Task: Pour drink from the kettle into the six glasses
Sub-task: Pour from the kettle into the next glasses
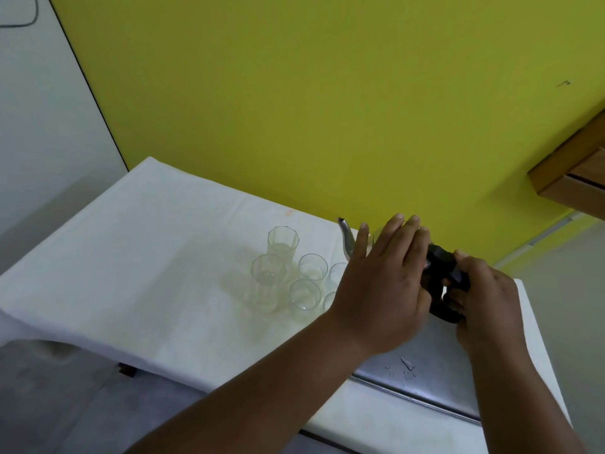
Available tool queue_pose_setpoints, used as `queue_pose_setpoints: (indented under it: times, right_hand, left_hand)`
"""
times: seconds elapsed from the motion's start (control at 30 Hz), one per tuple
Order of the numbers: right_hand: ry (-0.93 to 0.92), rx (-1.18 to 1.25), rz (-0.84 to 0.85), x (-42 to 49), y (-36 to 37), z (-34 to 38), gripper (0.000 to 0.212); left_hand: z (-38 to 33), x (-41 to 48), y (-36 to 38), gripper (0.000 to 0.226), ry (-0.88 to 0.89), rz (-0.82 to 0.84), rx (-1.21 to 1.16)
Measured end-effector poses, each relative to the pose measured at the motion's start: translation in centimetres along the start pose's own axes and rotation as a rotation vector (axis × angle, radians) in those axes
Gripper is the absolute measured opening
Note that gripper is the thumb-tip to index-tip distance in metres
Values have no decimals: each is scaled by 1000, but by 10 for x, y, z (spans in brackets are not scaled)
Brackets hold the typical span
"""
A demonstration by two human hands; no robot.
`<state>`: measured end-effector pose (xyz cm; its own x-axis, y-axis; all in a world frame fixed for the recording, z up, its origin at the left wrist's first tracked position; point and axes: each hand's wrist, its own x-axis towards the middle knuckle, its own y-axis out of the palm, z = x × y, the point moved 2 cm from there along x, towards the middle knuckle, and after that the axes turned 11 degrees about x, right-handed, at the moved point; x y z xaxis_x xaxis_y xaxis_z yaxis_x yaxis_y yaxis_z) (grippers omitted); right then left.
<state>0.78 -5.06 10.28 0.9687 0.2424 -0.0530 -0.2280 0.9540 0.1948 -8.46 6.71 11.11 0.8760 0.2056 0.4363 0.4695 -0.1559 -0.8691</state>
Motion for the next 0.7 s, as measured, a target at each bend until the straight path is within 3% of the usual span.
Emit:
queue_pose_setpoints:
  times: [0.17,0.37,0.7]
  right_hand:
    - [23,-198,80,-4,-16,-3,37]
    - [103,-537,151,-9,-16,-12,63]
    - [-17,-807,203,-7,-6,-21,37]
  left_hand:
    - [-4,-26,13,73,-33,106,-40]
    - [2,-53,28,72,-72,220,-65]
    - [13,-71,51,73,-124,271,-158]
